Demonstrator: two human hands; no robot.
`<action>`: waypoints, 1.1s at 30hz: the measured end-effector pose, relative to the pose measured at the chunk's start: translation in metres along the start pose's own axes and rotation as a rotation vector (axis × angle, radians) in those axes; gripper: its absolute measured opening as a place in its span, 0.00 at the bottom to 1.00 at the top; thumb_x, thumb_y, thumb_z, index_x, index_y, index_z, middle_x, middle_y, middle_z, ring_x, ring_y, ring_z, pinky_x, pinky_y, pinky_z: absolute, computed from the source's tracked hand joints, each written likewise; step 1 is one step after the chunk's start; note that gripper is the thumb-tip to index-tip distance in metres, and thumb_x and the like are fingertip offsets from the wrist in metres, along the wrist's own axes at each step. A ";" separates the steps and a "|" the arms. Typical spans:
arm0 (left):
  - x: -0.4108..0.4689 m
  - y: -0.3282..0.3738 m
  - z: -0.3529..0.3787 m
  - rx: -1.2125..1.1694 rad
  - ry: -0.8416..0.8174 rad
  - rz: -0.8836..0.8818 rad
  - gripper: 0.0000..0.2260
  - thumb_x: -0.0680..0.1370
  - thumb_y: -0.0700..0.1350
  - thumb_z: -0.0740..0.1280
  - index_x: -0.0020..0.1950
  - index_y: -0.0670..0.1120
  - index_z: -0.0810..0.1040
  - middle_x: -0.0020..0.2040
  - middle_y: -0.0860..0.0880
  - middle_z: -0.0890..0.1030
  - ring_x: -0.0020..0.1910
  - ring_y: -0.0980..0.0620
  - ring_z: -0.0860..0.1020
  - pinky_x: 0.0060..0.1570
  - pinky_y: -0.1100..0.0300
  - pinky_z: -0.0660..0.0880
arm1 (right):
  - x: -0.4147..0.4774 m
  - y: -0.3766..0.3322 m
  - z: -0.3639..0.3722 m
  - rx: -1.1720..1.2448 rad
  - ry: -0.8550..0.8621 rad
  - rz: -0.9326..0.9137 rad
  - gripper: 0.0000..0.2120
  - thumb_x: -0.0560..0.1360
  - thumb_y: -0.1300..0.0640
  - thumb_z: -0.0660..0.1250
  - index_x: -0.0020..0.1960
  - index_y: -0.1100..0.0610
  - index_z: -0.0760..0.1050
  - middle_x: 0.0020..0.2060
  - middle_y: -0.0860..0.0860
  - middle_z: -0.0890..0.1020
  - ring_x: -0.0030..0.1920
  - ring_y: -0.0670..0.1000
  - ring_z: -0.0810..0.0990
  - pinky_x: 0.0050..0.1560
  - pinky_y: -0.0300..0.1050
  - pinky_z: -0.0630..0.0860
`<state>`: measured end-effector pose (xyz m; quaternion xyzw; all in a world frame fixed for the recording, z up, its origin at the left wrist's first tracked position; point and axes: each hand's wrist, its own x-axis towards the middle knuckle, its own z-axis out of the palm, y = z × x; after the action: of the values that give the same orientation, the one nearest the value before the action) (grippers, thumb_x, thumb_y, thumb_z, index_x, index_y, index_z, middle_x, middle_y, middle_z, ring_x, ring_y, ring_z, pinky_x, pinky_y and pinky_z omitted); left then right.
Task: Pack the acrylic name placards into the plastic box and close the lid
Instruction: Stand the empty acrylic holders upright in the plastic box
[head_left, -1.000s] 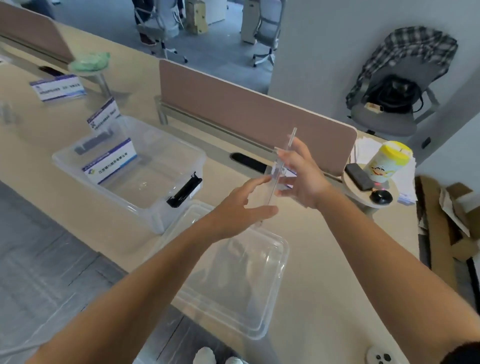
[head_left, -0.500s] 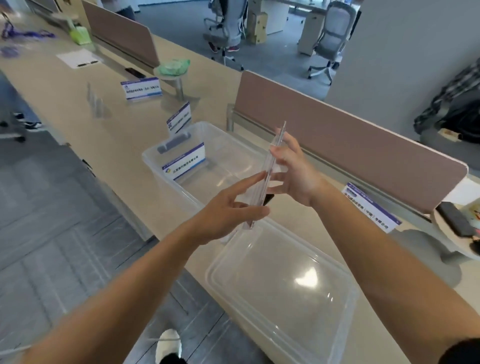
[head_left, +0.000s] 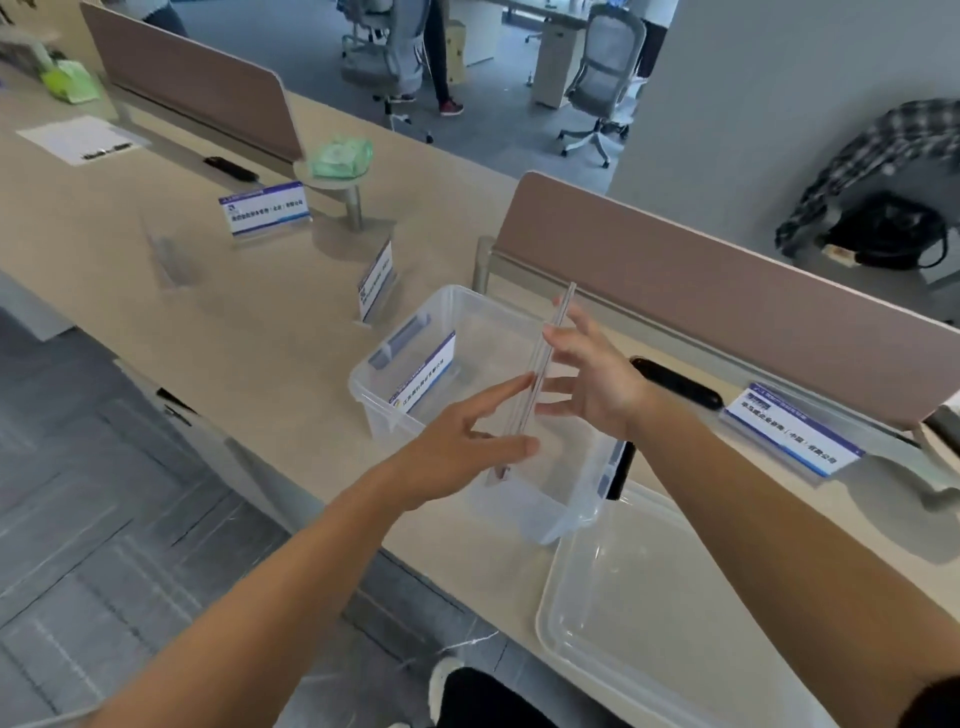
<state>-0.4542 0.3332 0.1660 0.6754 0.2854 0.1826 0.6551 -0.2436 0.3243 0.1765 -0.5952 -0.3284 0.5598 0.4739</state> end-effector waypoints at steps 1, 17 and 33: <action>0.007 -0.002 -0.009 0.008 -0.013 -0.009 0.27 0.76 0.49 0.71 0.69 0.70 0.65 0.58 0.76 0.67 0.61 0.71 0.69 0.49 0.68 0.73 | 0.008 0.000 0.001 0.011 0.012 -0.002 0.35 0.66 0.41 0.75 0.69 0.32 0.64 0.69 0.55 0.68 0.58 0.65 0.80 0.57 0.64 0.79; 0.159 -0.062 -0.125 0.210 -0.265 -0.232 0.32 0.71 0.54 0.75 0.70 0.69 0.63 0.73 0.66 0.62 0.73 0.59 0.61 0.72 0.57 0.62 | 0.169 0.031 -0.002 0.173 0.194 0.131 0.37 0.64 0.45 0.76 0.70 0.34 0.65 0.54 0.43 0.82 0.54 0.60 0.81 0.53 0.59 0.78; 0.223 -0.132 -0.220 0.884 -0.160 -0.105 0.32 0.73 0.63 0.59 0.76 0.60 0.55 0.75 0.45 0.59 0.74 0.42 0.59 0.67 0.44 0.66 | 0.220 0.107 0.025 0.188 0.412 0.391 0.33 0.76 0.54 0.71 0.75 0.38 0.62 0.55 0.44 0.79 0.51 0.56 0.79 0.64 0.68 0.70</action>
<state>-0.4382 0.6409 0.0239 0.8869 0.3185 -0.0431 0.3319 -0.2487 0.4964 0.0004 -0.7018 -0.0511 0.5358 0.4667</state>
